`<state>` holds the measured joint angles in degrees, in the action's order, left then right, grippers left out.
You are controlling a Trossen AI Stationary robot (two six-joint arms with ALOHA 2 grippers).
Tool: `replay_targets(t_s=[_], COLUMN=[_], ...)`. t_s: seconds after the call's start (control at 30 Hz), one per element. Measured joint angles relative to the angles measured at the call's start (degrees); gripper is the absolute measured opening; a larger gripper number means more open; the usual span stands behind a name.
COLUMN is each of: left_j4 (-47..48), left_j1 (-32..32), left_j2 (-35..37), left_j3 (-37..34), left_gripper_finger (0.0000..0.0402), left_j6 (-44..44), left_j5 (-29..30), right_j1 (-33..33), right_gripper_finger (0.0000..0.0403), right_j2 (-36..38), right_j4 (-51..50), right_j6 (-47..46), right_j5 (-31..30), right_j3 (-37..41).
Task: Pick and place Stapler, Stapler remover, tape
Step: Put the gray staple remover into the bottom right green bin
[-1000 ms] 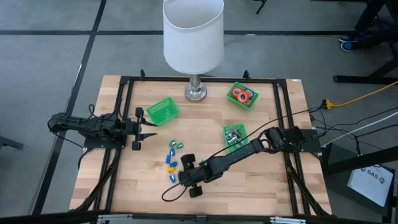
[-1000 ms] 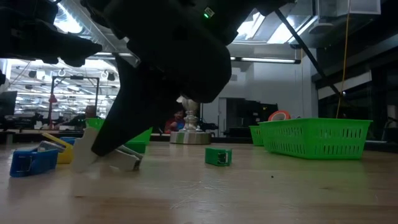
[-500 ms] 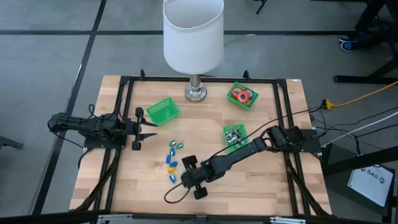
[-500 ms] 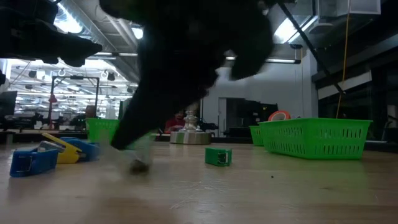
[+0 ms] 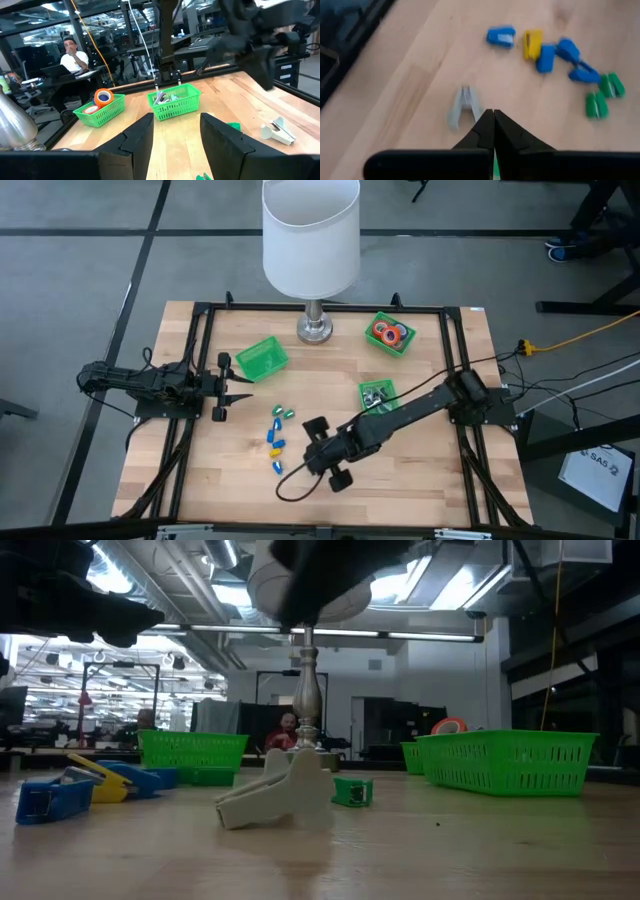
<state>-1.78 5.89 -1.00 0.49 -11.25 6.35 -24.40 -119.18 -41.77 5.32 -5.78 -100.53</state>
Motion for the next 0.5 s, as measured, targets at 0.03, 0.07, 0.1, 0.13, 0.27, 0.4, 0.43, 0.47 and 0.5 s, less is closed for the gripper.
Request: replay_targets(t_s=[0.03, 0.07, 0.1, 0.13, 0.27, 0.4, 0.43, 0.47, 0.5], left_j4=[0.00, 0.00, -0.02, 0.00, 0.00, 0.00, 0.00, 0.00, 0.00], left_j1=[0.02, 0.02, 0.02, 0.00, 0.00, 0.02, 0.00, 0.00, 0.02], left_j2=[-0.01, -0.01, -0.01, -0.02, -0.02, -0.02, -0.02, -0.02, 0.00], left_j3=[0.00, -0.02, -0.01, -0.02, 0.00, -0.01, -0.01, -0.01, -0.01], left_gripper_finger=[0.0157, 0.0157, 0.0157, 0.0157, 0.0157, 0.0157, 0.0157, 0.0157, 0.0157], left_j6=[0.00, 0.00, 0.00, 0.02, 0.02, 0.00, 0.00, 0.01, 0.00], left_j5=[-0.02, -0.01, 0.00, 0.00, -0.02, -0.01, -0.01, -0.01, 0.00], right_j1=[0.09, 0.15, 0.17, 0.20, 0.20, 0.20, 0.20, 0.25, 0.28], right_gripper_finger=[0.0002, 0.0001, 0.0002, 0.0002, 0.0008, 0.0023, 0.0028, 0.0034, 0.0040], right_j2=[0.76, 1.49, 2.02, 2.18, 1.57, 1.14, 1.14, 1.14, 1.14], right_j4=[-1.75, -2.78, -3.75, -4.16, -3.50, -0.94, 0.33, 1.44, 2.72], right_j6=[-0.31, -0.42, -0.66, -1.05, -1.67, 0.87, 1.32, 1.57, 1.63], right_j5=[-0.04, -0.08, -0.53, -1.29, -2.60, -2.60, -2.60, -2.59, -2.45], right_j3=[0.00, 0.00, -0.06, -0.11, -0.09, 0.85, 1.76, 2.88, 4.35])
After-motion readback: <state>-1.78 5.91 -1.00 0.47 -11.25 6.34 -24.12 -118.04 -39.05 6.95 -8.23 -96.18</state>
